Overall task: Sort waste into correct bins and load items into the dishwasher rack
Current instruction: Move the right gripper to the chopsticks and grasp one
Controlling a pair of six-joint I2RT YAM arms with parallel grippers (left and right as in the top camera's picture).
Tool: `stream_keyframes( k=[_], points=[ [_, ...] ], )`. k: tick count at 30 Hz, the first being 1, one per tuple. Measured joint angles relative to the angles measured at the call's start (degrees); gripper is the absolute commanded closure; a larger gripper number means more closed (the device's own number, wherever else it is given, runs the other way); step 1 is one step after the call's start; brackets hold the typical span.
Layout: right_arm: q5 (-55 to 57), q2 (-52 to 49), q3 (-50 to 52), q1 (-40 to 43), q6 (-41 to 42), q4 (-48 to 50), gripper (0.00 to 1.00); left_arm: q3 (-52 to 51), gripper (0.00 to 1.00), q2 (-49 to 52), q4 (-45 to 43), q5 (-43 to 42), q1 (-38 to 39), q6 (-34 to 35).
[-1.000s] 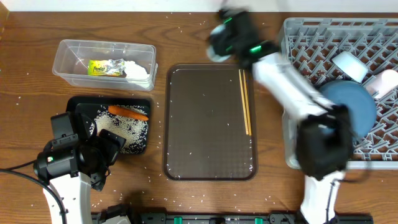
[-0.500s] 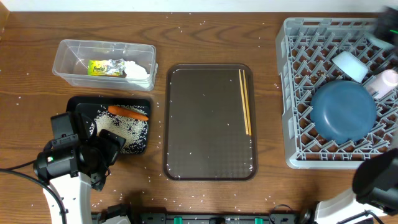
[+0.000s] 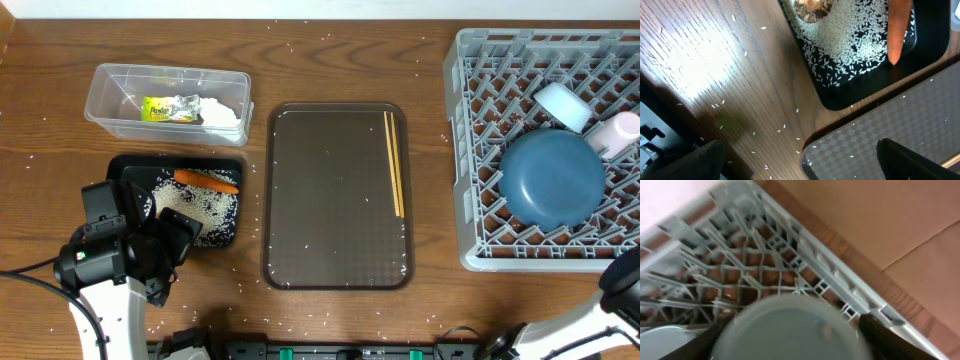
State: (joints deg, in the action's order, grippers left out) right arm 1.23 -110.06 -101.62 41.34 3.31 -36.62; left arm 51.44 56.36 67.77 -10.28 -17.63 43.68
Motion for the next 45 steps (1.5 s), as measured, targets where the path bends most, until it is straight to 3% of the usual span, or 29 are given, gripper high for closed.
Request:
stream_keyframes(
  k=[13, 22, 26, 29, 33, 41, 45],
  points=[
    [-0.87, -3.15, 0.0, 0.15, -0.76, -1.4, 0.2, 0.0, 0.02, 0.0, 0.0, 0.0, 0.0, 0.0],
    [-17.97, 1.16, 0.02, -3.41, 0.68, 0.7, 0.2, 0.0, 0.02, 0.0, -0.02, 0.0, 0.0, 0.0],
    [-24.98, 4.9, -0.04, -10.67, 1.29, 0.55, 0.23, 0.0, 0.02, 0.0, -0.02, 0.0, 0.0, 0.0],
    [-27.52, 5.6, -0.17, -17.99, 1.66, -0.92, 0.34, 0.0, 0.02, 0.0, 0.0, 0.0, 0.0, 0.0],
    [-26.56, 5.2, -0.17, -30.38, 2.19, -3.13, 0.41, 0.0, 0.02, 0.0, -0.02, 0.0, 0.0, 0.0],
    [-2.47, 1.95, -0.22, -58.77, 5.9, -10.29, 0.4, 0.0, 0.02, 0.0, 0.0, 0.0, 0.0, 0.0],
    [4.96, -2.05, -0.22, -65.88, 9.66, -11.91, 0.45, 0.0, 0.02, 0.0, 0.0, -0.02, 0.0, -0.02]
  ],
)
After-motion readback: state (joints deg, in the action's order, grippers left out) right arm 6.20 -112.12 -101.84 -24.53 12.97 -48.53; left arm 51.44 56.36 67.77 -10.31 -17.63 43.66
